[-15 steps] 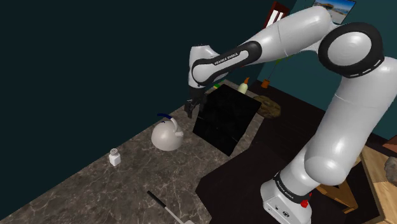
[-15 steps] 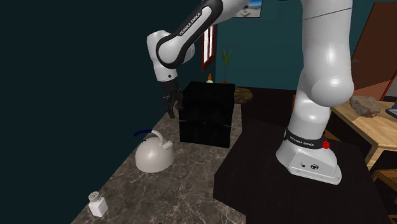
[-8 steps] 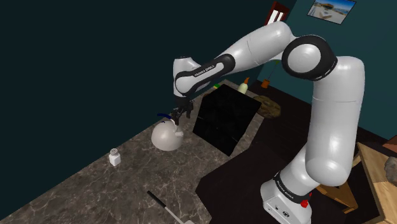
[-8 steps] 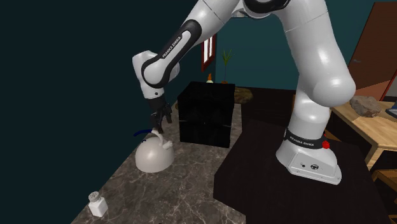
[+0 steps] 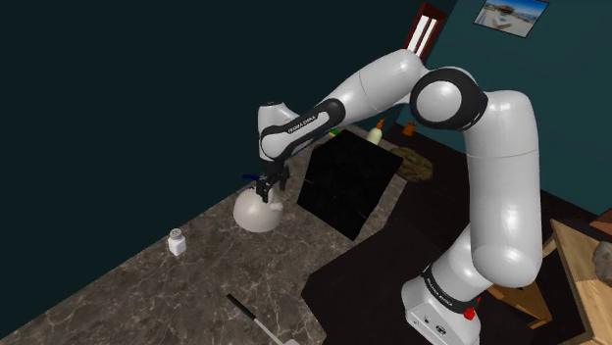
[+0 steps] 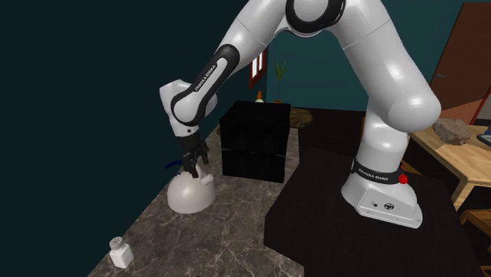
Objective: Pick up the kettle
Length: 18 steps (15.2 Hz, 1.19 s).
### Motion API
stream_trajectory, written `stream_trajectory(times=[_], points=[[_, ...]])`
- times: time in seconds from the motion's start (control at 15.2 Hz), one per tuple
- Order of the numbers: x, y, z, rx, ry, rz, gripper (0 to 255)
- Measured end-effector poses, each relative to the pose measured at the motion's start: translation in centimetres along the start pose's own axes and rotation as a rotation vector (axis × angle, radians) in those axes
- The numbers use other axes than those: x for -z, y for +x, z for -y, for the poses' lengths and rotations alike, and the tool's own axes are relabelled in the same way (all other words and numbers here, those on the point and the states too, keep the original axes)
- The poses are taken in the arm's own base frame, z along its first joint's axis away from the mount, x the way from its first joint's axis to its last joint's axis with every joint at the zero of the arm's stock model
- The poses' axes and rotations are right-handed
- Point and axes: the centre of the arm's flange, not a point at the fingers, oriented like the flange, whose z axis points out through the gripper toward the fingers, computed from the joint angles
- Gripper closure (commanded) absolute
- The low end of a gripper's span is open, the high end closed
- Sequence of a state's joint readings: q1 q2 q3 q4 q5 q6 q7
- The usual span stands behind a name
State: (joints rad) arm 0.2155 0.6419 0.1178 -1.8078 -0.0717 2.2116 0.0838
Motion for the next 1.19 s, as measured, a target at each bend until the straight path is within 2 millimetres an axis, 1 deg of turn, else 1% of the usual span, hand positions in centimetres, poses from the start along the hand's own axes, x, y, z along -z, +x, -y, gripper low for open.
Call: stream_trajectory(times=[0.13,0.2,0.86,0.99,1.19], points=[[-0.6,0.1,-0.1,0.000,0.000,0.000,0],[-0.7,0.1,0.0,0.000,0.000,0.000,255],[-0.8,0.2,0.0,0.000,0.000,0.000,255],[-0.2,-0.1,-0.1,0.000,0.000,0.001,255],[1.3,-0.4,0.0,0.000,0.000,0.001,255]])
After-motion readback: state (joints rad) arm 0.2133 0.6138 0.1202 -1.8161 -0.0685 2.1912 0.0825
